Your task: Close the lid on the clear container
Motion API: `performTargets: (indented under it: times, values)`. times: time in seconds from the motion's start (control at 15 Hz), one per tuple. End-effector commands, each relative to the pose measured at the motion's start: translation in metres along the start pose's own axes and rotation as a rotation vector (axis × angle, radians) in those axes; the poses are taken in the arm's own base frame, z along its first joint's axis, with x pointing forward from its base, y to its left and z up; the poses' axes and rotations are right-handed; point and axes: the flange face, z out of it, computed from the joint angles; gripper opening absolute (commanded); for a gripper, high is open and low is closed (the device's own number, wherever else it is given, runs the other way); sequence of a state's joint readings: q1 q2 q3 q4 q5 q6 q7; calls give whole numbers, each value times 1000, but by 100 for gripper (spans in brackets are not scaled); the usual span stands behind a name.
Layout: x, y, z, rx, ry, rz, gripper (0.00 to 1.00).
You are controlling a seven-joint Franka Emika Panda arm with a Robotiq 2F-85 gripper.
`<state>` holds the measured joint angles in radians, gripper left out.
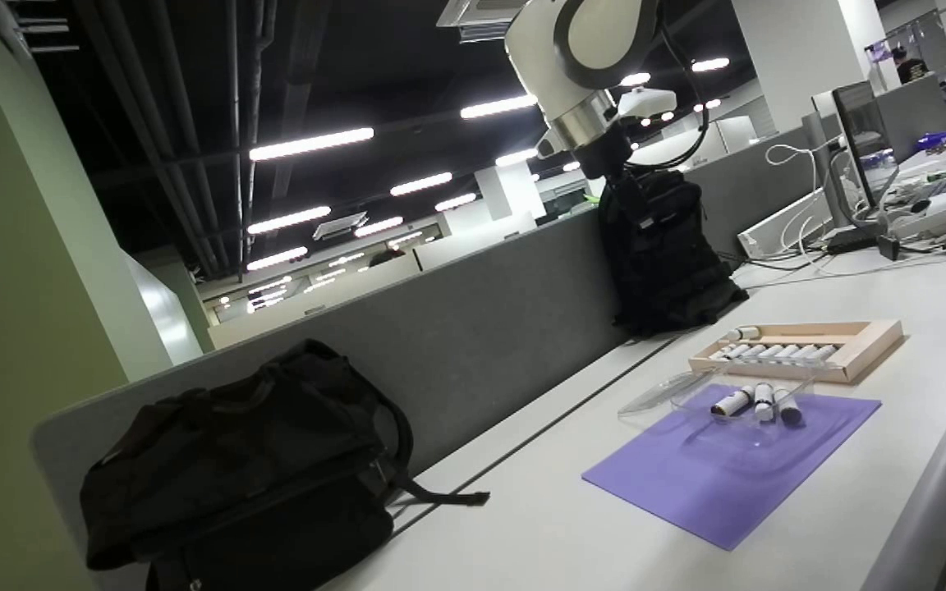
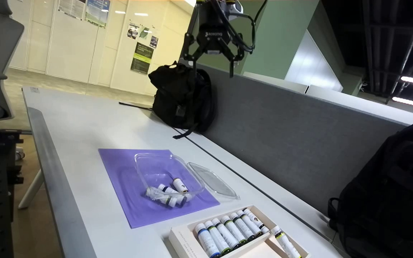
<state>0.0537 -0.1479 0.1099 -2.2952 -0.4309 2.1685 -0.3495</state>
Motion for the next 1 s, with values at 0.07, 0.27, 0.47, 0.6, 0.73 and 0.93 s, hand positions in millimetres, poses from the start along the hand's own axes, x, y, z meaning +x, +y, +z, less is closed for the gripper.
performTargets:
  times: [0.07, 0.27, 0.47, 0.6, 0.73, 0.93]
  values:
    - [0, 0, -1, 1, -1, 0, 100]
    - [9, 16, 3, -25, 21, -21, 100]
    - [31, 43, 21, -31, 39, -79, 100]
    - [53, 61, 40, -44, 40, -136, 100]
    - [79, 74, 63, -47, 30, -210, 100]
    - [127, 76, 97, -31, -1, -309, 72]
